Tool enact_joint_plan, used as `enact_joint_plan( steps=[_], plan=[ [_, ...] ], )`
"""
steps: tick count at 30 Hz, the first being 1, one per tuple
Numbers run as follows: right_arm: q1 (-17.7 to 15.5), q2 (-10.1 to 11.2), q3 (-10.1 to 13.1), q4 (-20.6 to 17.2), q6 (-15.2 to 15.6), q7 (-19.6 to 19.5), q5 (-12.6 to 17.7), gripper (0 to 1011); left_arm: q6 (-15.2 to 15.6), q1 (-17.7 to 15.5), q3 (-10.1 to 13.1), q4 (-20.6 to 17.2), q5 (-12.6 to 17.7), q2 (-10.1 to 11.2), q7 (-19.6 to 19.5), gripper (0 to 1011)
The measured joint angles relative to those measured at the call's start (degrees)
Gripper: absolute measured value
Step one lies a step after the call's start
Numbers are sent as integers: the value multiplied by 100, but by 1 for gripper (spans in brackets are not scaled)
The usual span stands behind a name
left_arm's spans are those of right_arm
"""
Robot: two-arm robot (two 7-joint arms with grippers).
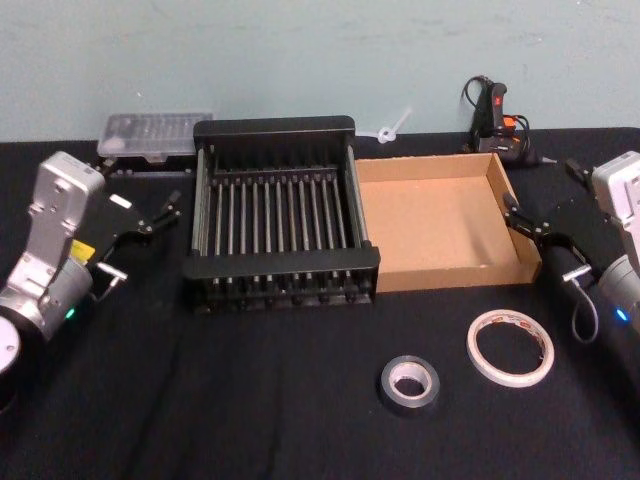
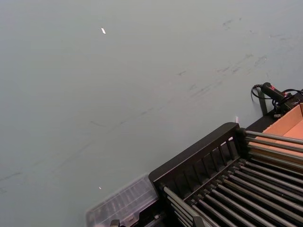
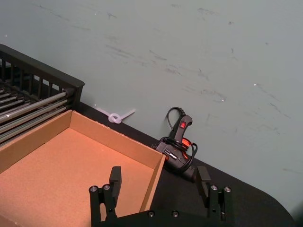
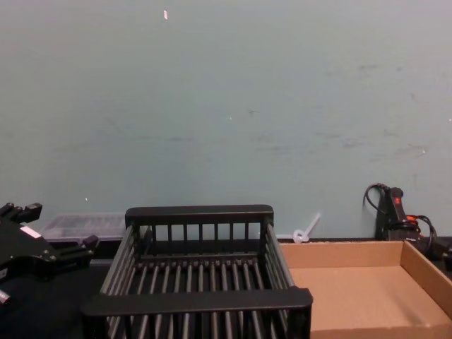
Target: Pick up the white tape and place it into the black box , Pick up the silver tape and place it into the brown box.
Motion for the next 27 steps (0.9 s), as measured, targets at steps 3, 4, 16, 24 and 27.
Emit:
enact_joint_plan(
  steps=[3, 4, 16, 24, 27],
  plan=[
    [0, 0, 0, 0, 0, 0, 0, 1002, 0, 0, 0, 0, 0, 0, 0, 1001],
    [0, 0, 0, 0, 0, 0, 0, 1002, 0, 0, 0, 0, 0, 0, 0, 1001],
    [0, 0, 0, 0, 0, 0, 0, 1002, 0, 0, 0, 0, 0, 0, 0, 1001],
    [0, 0, 0, 0, 0, 0, 0, 1002, 0, 0, 0, 0, 0, 0, 0, 1001],
    [0, 0, 0, 0, 0, 0, 0, 1002, 0, 0, 0, 0, 0, 0, 0, 1001]
  ],
)
